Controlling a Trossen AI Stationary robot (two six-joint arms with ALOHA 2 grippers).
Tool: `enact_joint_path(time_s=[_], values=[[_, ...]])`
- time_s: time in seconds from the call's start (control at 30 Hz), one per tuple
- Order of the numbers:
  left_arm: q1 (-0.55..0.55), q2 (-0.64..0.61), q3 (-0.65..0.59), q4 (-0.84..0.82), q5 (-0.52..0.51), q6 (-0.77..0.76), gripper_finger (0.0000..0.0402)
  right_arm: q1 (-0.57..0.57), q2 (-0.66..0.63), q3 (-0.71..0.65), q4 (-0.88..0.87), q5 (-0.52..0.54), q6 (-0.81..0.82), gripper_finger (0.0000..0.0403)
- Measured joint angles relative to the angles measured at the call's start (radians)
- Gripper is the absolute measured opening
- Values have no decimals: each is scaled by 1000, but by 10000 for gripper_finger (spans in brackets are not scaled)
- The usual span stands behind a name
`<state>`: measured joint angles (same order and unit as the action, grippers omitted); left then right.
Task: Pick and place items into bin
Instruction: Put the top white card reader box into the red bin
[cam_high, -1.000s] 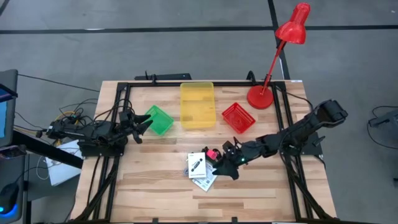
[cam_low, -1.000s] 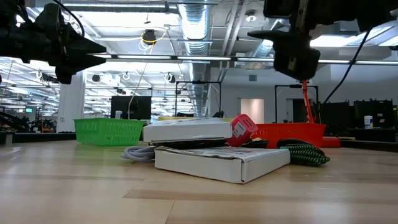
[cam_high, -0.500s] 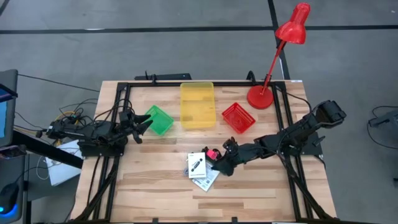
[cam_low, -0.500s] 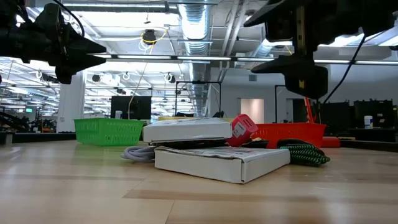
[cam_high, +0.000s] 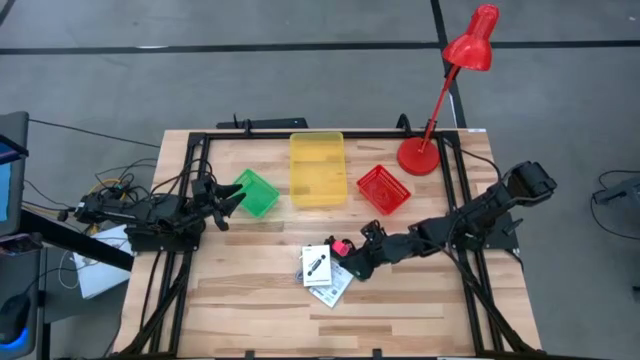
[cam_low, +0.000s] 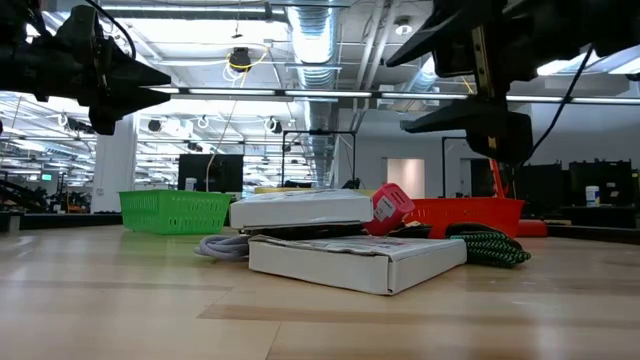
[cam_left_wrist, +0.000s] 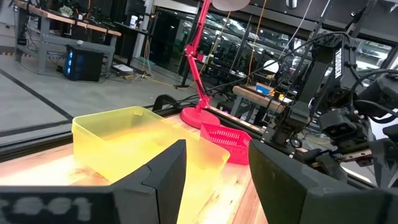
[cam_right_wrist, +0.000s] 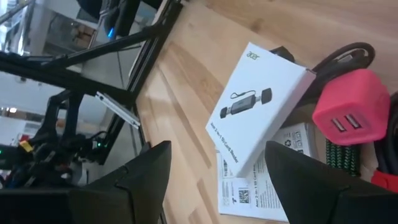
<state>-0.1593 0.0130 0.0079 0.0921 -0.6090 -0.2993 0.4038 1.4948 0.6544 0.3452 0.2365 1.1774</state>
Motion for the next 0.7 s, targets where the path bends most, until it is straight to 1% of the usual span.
enact_joint_path(time_s=[0.2,0.27,0.4,0.57,0.7], values=[[0,0,0,0,0,0,166,30,18,0,3,55,30,254],[0,0,0,0,0,0,166,42,42,0,9,63,47,254],[0,0,0,0,0,0,166,49,136,23,56,51,75,254],[0,0,0,0,0,0,166,33,216,97,80,-41,73,254],[0,0,0,0,0,0,166,16,250,145,79,-105,72,254]])
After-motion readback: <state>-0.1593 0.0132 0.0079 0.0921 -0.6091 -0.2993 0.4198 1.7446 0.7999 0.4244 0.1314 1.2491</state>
